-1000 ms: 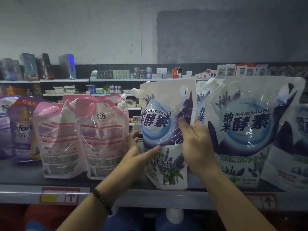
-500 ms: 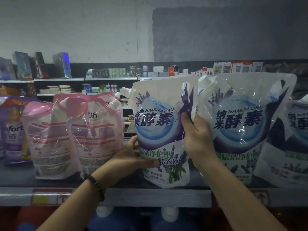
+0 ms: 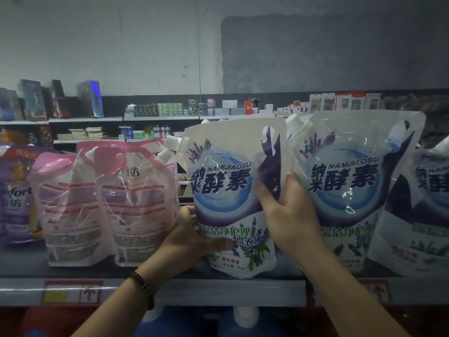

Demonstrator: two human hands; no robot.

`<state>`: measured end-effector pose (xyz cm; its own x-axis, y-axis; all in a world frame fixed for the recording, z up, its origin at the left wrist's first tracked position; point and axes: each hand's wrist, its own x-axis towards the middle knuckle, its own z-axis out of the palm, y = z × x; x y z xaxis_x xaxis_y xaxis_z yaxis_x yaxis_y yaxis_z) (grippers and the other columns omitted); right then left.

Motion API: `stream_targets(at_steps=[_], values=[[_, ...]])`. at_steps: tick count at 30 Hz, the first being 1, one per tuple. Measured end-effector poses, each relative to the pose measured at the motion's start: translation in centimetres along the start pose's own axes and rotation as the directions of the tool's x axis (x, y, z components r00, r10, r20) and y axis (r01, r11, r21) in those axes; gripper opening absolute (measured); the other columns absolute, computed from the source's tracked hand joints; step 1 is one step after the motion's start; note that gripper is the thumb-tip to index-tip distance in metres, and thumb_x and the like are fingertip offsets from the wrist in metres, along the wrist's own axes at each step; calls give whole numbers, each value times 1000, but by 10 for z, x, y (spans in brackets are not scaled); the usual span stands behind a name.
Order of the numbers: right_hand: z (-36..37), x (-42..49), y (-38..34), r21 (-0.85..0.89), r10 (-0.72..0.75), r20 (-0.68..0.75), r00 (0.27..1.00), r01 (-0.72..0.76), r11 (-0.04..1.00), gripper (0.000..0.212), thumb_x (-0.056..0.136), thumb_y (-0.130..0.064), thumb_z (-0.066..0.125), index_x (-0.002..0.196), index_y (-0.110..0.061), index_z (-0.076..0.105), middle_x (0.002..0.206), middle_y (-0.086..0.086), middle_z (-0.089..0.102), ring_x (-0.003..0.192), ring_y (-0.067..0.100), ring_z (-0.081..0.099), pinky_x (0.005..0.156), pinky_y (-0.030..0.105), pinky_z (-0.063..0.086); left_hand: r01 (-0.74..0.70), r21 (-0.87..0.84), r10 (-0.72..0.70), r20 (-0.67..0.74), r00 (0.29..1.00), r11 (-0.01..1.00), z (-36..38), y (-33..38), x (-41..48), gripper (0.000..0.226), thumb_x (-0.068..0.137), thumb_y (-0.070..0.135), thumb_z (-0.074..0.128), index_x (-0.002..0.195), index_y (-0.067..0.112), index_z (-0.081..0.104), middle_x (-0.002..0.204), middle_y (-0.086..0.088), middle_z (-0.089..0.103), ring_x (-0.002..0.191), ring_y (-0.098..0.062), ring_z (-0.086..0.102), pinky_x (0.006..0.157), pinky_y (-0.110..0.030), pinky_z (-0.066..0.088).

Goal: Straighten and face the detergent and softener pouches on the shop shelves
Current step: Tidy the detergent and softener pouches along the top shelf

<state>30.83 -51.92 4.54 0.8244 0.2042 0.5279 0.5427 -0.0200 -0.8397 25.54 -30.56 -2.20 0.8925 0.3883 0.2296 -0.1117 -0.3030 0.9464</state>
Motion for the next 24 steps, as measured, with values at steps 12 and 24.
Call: stream_targets(at_steps=[12,24], values=[[-9,-57,25,-167,69,37,997,-62,984,70,93,-41,77,150,-44,38,137,-16,64,126,6,62,112,37,51,-55,125,66,-87,994,991,13,11,-15,93,53,23,107,124,21,47,112,2,75,94,0,76,71,-23,63],[-10,-63,53,-101,169,64,984,-162,982,61,89,-17,83,139,-35,53,121,-25,70,108,-20,61,86,1,50,-112,201,134,-99,986,973,19,22,-31,96,45,44,108,118,28,48,114,8,73,100,5,71,80,-28,63]])
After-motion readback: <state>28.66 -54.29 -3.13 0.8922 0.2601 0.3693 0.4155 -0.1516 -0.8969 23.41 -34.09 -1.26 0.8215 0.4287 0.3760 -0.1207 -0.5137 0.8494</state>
